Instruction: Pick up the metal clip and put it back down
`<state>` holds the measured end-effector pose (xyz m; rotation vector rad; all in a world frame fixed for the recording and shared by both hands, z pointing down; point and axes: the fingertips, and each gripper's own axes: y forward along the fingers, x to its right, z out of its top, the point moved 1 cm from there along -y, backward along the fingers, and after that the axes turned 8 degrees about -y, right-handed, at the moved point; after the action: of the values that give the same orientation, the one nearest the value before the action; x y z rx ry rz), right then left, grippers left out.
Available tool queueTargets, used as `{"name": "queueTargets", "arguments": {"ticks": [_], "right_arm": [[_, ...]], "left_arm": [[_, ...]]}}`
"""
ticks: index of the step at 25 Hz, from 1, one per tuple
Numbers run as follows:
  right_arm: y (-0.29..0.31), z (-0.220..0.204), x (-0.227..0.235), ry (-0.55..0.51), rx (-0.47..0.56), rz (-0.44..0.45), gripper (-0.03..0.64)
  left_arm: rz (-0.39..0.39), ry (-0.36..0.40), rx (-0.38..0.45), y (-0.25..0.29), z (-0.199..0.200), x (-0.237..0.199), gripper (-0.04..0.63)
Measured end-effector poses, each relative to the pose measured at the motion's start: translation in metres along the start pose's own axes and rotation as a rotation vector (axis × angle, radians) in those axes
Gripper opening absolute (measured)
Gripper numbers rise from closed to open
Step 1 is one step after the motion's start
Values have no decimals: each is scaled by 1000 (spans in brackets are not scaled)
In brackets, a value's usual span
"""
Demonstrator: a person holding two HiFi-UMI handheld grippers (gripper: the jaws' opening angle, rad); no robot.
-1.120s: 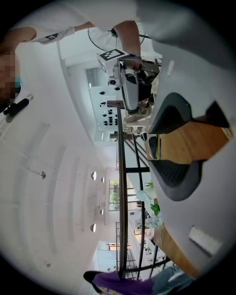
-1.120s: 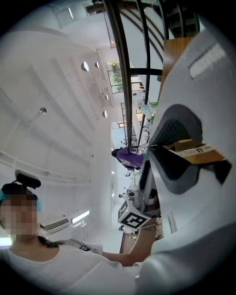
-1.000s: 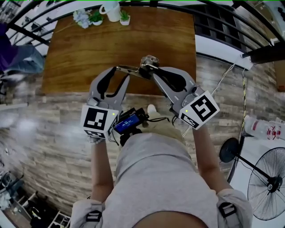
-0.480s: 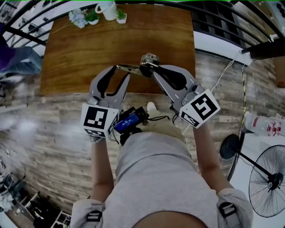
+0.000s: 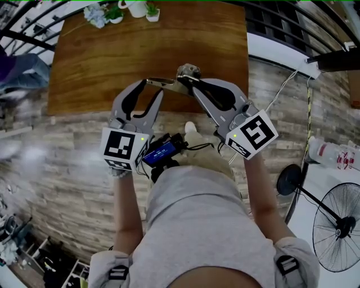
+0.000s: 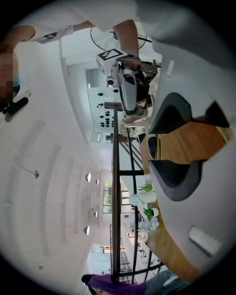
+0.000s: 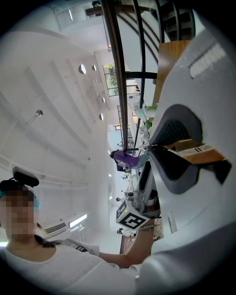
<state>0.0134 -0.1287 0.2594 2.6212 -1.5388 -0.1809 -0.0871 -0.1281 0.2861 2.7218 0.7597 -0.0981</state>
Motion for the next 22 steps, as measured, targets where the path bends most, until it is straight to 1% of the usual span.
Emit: {"name": "queueTargets", "arguments": {"ticks": [15,22], "right_arm": [[-2,-26,2,32,-54,14,38],[-6,-48,4,64,-96,32,38]], "left_arm": [[0,-31,-53,10,-27,3,173],[2,-77,-106,18,-50,9,169]]}}
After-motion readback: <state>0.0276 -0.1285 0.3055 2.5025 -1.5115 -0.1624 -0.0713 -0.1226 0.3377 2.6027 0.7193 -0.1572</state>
